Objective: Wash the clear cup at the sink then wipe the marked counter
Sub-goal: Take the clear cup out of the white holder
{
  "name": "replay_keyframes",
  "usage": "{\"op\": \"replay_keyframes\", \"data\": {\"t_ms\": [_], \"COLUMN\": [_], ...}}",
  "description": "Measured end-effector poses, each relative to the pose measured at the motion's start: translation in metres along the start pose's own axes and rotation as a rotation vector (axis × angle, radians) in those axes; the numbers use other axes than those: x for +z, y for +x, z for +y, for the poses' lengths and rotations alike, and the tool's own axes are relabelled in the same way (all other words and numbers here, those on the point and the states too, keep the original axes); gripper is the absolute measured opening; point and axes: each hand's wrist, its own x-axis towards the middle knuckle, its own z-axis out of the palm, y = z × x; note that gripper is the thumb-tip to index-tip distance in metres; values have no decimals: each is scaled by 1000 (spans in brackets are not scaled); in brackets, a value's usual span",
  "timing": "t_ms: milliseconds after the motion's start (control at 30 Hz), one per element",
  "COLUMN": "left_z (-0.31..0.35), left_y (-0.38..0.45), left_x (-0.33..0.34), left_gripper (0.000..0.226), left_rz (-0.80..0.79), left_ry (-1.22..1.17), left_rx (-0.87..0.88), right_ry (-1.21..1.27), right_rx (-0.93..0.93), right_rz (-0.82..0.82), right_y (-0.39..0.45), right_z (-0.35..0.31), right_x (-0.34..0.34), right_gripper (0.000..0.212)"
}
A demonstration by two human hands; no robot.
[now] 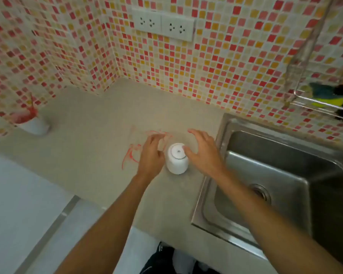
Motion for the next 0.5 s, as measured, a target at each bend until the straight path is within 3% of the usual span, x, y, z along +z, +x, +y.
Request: {"op": "replay_keyframes", "data": {"t_ms": [200,367,500], "left_z": [-23,-22,-23], "left_y": [-37,-38,-36], "left_x": [27,42,56], "left_gripper": [57,65,74], "left_rz": [-228,-237,-185], "left_ry": [-164,-366,-354], "left_rx": [-141,-179,-219], "right_ry": [13,66,53], "right_rx": [45,97,122], "right_rz": [-102,-104,-88], "right_y": [-2,-3,-1], "right_z": [-1,6,4], "right_x": [40,54,59], "right_gripper": [76,81,84]}}
